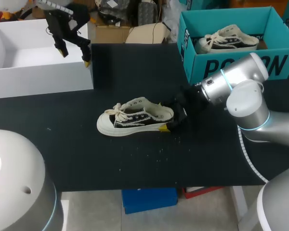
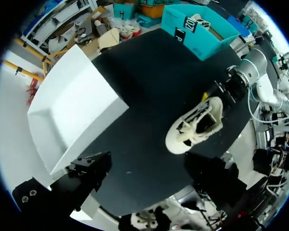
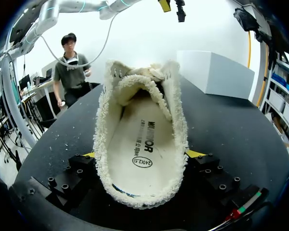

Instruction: Take the shoe out of the shoebox, open the shoe tongue, remove and reinsert the insole, then place the shoe into the shoebox

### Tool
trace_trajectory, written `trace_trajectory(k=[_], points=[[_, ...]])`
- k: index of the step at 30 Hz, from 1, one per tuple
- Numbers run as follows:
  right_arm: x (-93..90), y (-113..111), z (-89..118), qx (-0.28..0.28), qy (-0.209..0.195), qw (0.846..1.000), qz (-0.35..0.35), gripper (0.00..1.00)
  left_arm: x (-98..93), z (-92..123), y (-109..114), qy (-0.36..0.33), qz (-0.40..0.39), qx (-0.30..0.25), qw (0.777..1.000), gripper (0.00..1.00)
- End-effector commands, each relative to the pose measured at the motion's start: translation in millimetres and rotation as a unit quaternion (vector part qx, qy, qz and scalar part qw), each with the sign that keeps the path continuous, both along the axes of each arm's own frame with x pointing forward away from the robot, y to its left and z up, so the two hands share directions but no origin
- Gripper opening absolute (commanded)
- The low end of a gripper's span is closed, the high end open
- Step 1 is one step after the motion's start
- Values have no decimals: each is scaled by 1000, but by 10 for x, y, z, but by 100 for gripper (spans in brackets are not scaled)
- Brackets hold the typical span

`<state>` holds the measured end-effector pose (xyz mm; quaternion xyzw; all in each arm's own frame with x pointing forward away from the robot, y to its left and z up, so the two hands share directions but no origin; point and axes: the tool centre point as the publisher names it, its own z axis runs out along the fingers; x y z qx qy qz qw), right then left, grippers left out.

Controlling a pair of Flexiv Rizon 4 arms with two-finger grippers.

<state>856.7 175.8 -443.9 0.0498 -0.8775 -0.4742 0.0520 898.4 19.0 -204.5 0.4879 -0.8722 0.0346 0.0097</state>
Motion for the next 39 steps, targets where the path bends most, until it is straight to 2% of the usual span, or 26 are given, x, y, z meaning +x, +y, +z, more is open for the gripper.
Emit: trace_trajectory(k=[1, 16, 20, 22, 25, 30, 39], points=[[-6, 35, -62, 0, 1, 1000, 0, 0, -160, -28, -305, 0, 29, 11, 1000, 100], [-6, 35, -62, 0, 1, 1000, 0, 0, -160, -28, -305, 0, 29, 11, 1000, 100], [-6, 35, -62, 0, 1, 1000, 0, 0, -129, -43, -506, 10, 141, 163, 976, 100], [-6, 35, -62, 0, 1, 1000, 0, 0, -165, -85, -639, 52, 189, 173, 965, 100], [-6, 35, -62, 0, 1, 1000, 0, 0, -253, -179, -860, 48, 246, 220, 943, 100], [-6, 35, -62, 0, 1, 1000, 0, 0, -396, -290, -1150, 73, 307, 178, 932, 100], [-6, 35, -62, 0, 1, 1000, 0, 0, -396, -290, -1150, 73, 307, 178, 932, 100]])
